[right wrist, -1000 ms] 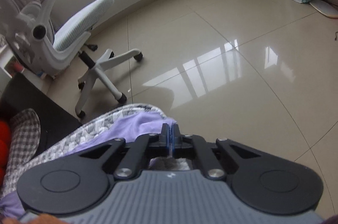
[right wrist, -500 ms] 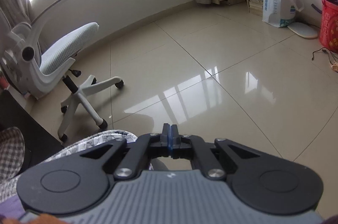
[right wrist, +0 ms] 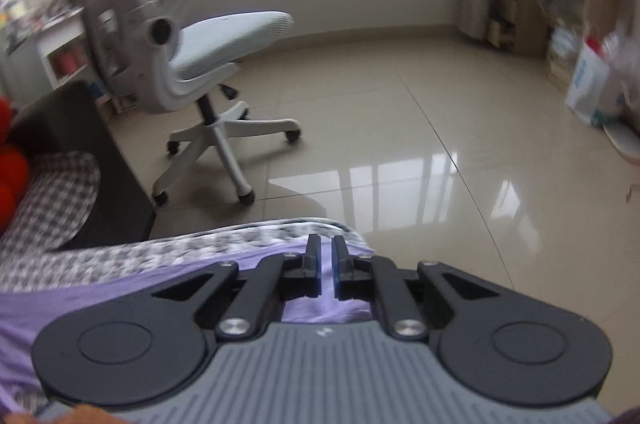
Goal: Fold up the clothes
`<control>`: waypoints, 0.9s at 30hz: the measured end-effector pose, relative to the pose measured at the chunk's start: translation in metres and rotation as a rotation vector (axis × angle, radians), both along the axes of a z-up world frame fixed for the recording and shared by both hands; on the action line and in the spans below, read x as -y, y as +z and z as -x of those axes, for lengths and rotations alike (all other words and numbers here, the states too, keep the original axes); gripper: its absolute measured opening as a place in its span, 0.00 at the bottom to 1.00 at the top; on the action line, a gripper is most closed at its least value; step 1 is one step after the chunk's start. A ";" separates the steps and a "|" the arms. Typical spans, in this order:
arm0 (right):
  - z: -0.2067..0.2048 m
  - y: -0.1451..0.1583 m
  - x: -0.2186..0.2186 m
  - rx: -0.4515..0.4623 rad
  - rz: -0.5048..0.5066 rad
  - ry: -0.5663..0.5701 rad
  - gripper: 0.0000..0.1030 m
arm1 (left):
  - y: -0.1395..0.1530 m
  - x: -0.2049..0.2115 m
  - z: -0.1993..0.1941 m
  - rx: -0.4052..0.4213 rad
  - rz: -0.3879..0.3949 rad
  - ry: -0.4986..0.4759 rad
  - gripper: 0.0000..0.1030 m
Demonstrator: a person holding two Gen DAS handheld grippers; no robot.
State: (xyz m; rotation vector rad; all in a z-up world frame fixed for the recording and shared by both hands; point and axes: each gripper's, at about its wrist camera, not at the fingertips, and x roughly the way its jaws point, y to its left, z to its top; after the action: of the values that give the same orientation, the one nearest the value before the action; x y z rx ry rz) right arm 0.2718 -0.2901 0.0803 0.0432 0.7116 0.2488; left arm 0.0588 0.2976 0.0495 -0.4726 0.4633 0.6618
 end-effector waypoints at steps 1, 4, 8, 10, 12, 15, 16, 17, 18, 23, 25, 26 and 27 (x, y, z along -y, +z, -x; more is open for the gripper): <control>0.008 0.006 -0.009 0.014 0.022 0.035 0.10 | 0.002 0.000 0.005 0.013 0.011 -0.004 0.91; 0.031 0.019 -0.035 0.050 0.068 0.102 0.10 | 0.010 0.002 0.024 0.049 0.036 -0.025 0.91; 0.069 0.032 -0.070 0.082 0.056 0.169 0.10 | 0.029 0.017 0.064 0.095 0.061 -0.104 0.91; 0.090 0.037 -0.085 0.091 0.043 0.206 0.10 | 0.036 0.021 0.089 0.129 0.122 -0.144 0.91; 0.111 0.041 -0.105 0.074 0.018 0.272 0.10 | 0.038 0.022 0.117 0.171 0.223 -0.180 0.91; 0.143 0.045 -0.139 0.057 -0.035 0.398 0.11 | 0.031 0.027 0.147 0.120 0.281 -0.172 0.91; 0.155 0.045 -0.150 0.052 -0.030 0.435 0.11 | 0.025 0.030 0.153 0.101 0.309 -0.159 0.91; 0.166 0.044 -0.161 0.050 -0.016 0.469 0.11 | 0.019 0.032 0.160 0.082 0.337 -0.146 0.91; 0.175 0.041 -0.170 0.045 -0.008 0.497 0.11 | 0.010 0.033 0.162 0.071 0.364 -0.137 0.91; 0.210 0.030 -0.198 0.054 0.077 0.597 0.11 | -0.031 0.035 0.162 -0.001 0.506 -0.100 0.91; 0.211 0.026 -0.196 0.073 0.100 0.595 0.11 | -0.044 0.031 0.159 -0.018 0.557 -0.083 0.91; 0.209 0.025 -0.193 0.073 0.091 0.582 0.11 | -0.047 0.031 0.155 -0.021 0.568 -0.080 0.90; 0.208 0.024 -0.190 0.074 0.081 0.569 0.11 | -0.051 0.030 0.151 -0.023 0.579 -0.077 0.85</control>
State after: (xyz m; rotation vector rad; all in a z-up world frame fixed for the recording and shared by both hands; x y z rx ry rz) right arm 0.0639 -0.1001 0.1043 -0.2485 0.6482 0.7617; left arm -0.0926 0.2678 -0.0014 -0.9888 0.6945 0.4515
